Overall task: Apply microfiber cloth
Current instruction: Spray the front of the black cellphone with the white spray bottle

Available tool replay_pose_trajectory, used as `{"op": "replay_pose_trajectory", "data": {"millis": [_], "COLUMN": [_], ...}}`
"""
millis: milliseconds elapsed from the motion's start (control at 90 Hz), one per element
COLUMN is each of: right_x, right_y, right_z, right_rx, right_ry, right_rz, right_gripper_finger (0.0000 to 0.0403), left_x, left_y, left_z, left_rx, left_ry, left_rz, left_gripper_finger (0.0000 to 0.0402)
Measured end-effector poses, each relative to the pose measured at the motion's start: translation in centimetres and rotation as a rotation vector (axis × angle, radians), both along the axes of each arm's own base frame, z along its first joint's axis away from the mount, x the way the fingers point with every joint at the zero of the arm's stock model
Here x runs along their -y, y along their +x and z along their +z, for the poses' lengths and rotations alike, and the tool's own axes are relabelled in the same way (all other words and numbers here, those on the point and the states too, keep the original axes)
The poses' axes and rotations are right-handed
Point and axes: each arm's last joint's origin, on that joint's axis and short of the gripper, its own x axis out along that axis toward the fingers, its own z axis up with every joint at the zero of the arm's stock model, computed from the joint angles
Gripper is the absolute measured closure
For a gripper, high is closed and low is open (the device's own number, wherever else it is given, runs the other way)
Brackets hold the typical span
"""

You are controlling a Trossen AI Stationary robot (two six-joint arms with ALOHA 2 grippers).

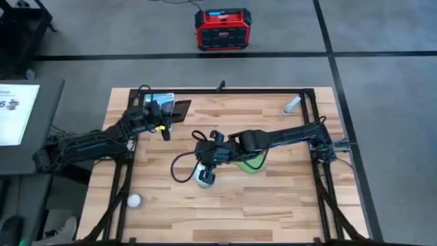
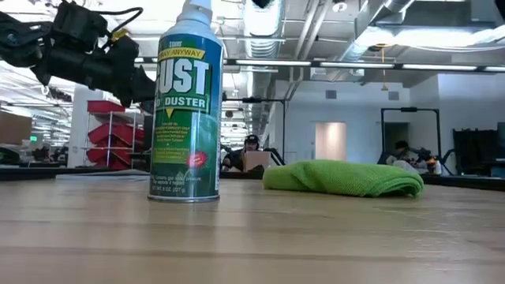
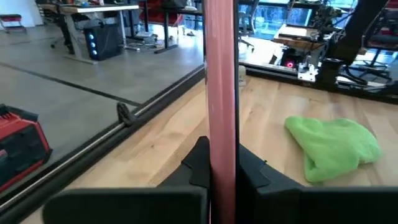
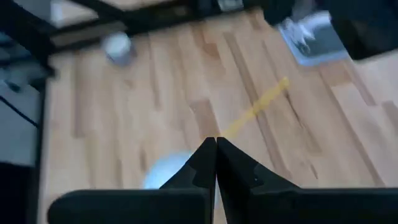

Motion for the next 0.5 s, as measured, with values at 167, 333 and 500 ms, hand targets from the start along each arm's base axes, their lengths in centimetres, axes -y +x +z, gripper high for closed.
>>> {"op": "replay_pose_trajectory", "data": {"millis": [167, 333, 500], "right_x": [0.00, -0.11, -0.32], "right_y": [-0.01, -0.03, -0.09], "right_z": [0.04, -0.12, -0.14], "right_rx": [-0.001, -0.012, -0.015], "right_ry": [0.000, 0.010, 0.010], "right_rz": [0.000, 0.013, 0.018], "right_gripper_finger": [0.0403, 0.0403, 0.0403], "left_x": [0.04, 0.06, 0.10], "left_y": [-0.05, -0.07, -0.05], "left_z": [-0.27, -0.37, -0.37], "left_rx": [-0.014, -0.017, -0.015], "left_ry": [0.001, 0.002, 0.000], "left_rz": [-0.001, -0.004, -0.020], "left_gripper_finger": [0.0399, 0.0400, 0.0400]}}
